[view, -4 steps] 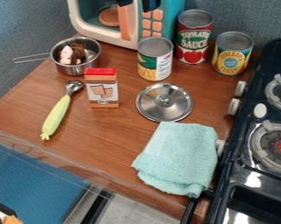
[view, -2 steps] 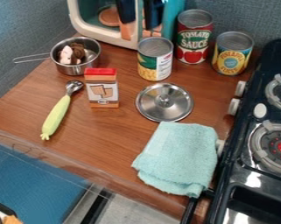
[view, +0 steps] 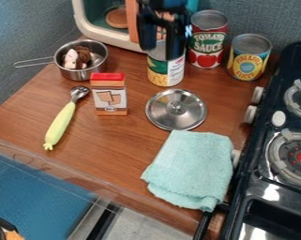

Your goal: Take the silver lid at the center of the table and put it on top of the pot

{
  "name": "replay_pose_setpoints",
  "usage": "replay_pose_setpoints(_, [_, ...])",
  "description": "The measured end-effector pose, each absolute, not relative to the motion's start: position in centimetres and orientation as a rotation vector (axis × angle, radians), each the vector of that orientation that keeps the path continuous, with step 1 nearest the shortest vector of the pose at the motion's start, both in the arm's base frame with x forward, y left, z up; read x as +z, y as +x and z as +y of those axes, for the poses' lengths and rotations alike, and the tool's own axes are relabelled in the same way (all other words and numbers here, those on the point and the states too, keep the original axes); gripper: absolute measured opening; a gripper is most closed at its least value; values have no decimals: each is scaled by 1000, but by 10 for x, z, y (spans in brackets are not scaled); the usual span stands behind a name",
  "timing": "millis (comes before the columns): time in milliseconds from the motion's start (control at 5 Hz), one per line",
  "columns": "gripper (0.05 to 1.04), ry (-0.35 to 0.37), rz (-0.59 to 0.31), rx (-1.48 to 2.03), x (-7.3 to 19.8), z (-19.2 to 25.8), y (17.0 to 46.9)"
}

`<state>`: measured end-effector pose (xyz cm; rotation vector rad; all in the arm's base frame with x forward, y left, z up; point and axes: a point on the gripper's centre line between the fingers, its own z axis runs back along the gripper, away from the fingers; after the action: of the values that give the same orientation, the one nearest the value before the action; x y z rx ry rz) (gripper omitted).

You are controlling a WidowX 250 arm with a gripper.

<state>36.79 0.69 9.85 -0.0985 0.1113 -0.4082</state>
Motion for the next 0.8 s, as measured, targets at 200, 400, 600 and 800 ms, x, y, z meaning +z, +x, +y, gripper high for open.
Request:
replay_pose_setpoints(200, [1001, -55, 145, -463, 73, -14, 356])
replay_pose_setpoints(400, [1001, -31, 142, -467, 66, -19, 354])
replay_pose_setpoints(600, [1001, -20, 136, -474, 65, -24, 355])
replay_pose_setpoints(800, [1001, -15, 129, -463, 65, -23, 356])
